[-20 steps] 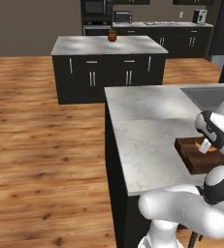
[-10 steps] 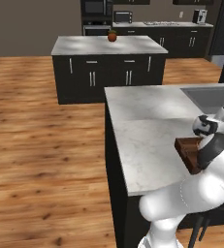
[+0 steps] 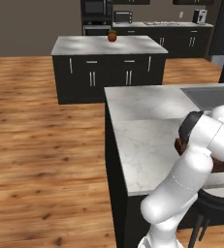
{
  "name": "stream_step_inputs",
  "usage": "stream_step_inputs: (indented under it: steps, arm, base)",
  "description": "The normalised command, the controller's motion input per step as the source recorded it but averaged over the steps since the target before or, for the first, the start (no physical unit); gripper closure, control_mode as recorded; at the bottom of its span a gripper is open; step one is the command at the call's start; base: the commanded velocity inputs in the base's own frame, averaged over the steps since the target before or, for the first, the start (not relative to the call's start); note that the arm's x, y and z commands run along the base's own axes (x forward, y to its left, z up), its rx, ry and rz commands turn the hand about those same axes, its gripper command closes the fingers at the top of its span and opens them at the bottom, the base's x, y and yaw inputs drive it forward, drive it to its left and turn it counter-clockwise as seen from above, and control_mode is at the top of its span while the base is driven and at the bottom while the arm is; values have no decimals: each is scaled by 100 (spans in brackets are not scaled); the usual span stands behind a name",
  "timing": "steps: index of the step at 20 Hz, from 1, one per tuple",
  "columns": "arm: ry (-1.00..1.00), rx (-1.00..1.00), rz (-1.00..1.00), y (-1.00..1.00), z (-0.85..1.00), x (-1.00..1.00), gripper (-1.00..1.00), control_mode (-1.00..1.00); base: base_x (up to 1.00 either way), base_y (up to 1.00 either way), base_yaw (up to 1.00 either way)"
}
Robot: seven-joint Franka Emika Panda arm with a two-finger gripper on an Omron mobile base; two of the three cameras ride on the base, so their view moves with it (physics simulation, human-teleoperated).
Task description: Take the donuts from the fridge and place them on the empty tray on the dining counter.
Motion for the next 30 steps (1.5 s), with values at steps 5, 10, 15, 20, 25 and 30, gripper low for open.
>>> stream_step_inputs:
  steps: [5, 10, 15, 20, 25, 30]
  arm:
    - [2, 1, 0, -52, -31, 6, -100, -100]
    - [0, 0, 0, -4, 17, 2, -100, -100]
    - [0, -2, 0, 13, 30, -22, -100, -100]
    - [0, -9, 0, 54, 11, -33, -100, -100]
    - [-13, -19, 0, 57, 90, -83, -100, -100]
    - [-32, -34, 1, 90, 96, -100, -100, -100]
  base:
    - [0, 0, 0]
    - [0, 0, 0]
    - [0, 0, 0]
    - [0, 0, 0]
    - [0, 0, 0]
    - [0, 0, 0]
